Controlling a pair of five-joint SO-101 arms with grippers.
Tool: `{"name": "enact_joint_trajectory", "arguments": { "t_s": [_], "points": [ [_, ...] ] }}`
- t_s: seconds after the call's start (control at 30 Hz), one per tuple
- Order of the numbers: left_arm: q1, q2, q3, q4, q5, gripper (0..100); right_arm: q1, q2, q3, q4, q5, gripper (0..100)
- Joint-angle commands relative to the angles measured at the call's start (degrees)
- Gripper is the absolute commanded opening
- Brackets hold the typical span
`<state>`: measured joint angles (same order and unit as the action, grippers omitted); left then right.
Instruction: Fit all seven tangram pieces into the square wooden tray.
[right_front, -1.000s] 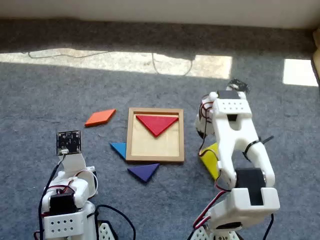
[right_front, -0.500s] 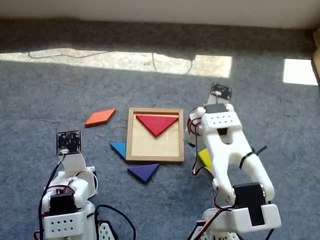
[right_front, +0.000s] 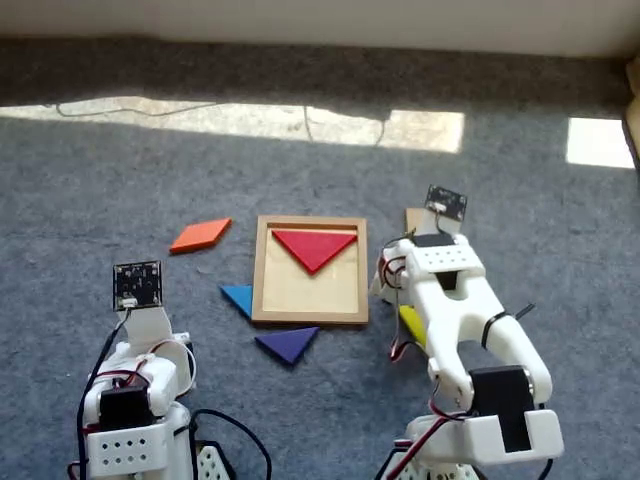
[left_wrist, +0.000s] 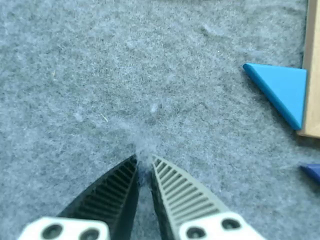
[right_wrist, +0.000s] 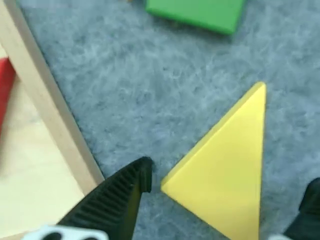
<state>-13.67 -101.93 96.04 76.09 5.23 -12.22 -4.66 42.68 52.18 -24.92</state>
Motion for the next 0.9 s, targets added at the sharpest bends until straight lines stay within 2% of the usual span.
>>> {"name": "enact_joint_trajectory", "arguments": {
  "t_s": [0.0, 0.13, 0.33, 0.67, 0.87],
  "points": [
    [-0.57, -2.24, 1.19, 0.44, -0.26, 1, 1.98, -2.77, -0.22, -0.66, -0.26, 43.2],
    [-0.57, -2.24, 1.19, 0.44, -0.26, 1, 1.98, -2.77, 1.10, -0.40, -0.26, 43.2],
    [-0.57, -2.24, 1.19, 0.44, -0.26, 1, -1.71, -2.77, 1.27, 2.51, -0.18, 43.2],
    [-0.57, -2.24, 1.19, 0.44, -0.26, 1, -1.10, -2.77, 1.10, 4.53, -0.18, 42.7],
    [-0.57, -2.24, 1.19, 0.44, -0.26, 1, -1.10, -2.77, 0.92, 4.35, -0.09, 29.0]
  ]
}}
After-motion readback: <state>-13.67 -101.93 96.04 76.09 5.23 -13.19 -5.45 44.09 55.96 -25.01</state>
